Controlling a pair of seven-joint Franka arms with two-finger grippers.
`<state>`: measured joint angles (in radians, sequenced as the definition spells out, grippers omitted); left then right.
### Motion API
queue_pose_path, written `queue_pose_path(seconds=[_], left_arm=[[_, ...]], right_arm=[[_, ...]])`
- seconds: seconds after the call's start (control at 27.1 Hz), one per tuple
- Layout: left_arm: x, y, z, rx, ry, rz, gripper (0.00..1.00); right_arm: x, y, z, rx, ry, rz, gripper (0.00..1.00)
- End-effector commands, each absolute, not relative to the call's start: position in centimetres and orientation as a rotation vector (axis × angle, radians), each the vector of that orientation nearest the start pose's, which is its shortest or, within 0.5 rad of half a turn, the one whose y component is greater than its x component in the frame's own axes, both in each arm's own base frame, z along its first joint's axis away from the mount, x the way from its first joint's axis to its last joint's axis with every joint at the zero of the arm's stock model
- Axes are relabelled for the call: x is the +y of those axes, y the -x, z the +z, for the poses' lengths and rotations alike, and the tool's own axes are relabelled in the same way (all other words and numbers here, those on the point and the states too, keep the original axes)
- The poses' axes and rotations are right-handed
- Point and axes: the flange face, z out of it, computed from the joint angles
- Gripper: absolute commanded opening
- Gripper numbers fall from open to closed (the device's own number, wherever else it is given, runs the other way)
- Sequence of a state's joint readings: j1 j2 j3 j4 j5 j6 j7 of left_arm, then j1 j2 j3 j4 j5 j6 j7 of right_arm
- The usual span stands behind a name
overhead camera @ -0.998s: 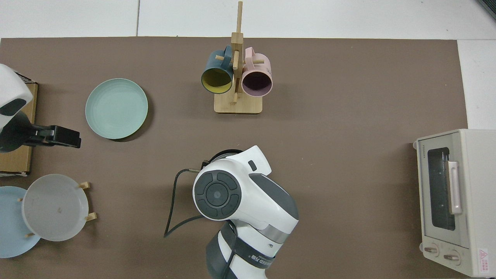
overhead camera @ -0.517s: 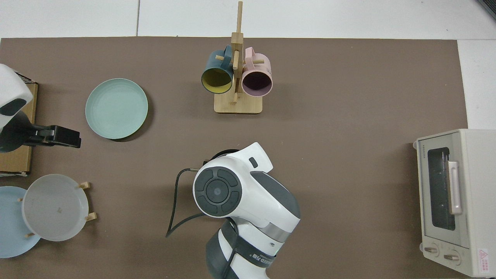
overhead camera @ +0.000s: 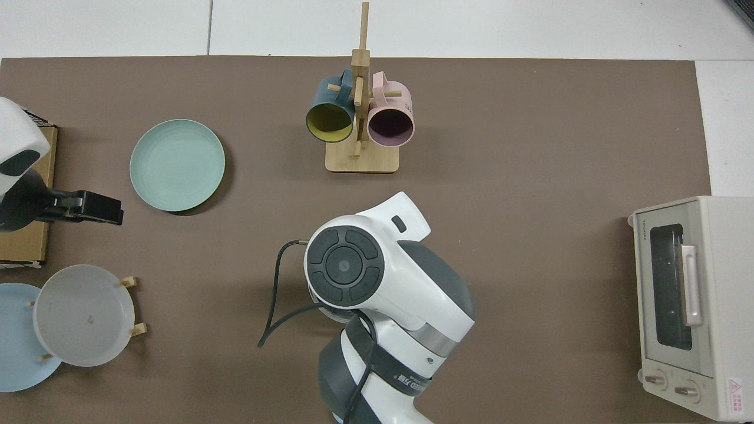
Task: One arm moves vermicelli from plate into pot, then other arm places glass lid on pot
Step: 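Lower the glass lid onto the black pot with the right gripper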
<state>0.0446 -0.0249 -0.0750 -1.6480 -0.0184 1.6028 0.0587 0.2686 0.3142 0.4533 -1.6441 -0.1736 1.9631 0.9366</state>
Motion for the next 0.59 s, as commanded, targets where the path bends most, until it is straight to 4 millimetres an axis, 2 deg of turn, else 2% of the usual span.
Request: queue_pose_path(seconds=[0.0, 0.18, 0.3, 0.44, 0.55], left_arm=[[-2.0, -55.1, 60.9, 0.149, 3.137, 0.048, 1.00], [-2.0, -55.1, 60.9, 0.149, 3.137, 0.048, 1.00], [-2.0, -55.1, 60.9, 0.149, 3.137, 0.048, 1.00], [-2.0, -55.1, 60.9, 0.149, 3.137, 0.048, 1.00], [-2.0, -55.1, 60.9, 0.149, 3.137, 0.048, 1.00]], right_arm=[[39.0, -51.6, 44.8, 0.185, 3.118, -0.031, 1.00], [38.0, -52.3, 45.3, 0.190, 3.148, -0.039, 1.00], [36.3, -53.4, 46.4, 0.169, 3.155, -0.046, 1.00], [31.4, -55.4, 49.8, 0.159, 3.126, -0.101, 1.00], [26.0, -56.8, 52.8, 0.218, 3.077, -0.128, 1.00]])
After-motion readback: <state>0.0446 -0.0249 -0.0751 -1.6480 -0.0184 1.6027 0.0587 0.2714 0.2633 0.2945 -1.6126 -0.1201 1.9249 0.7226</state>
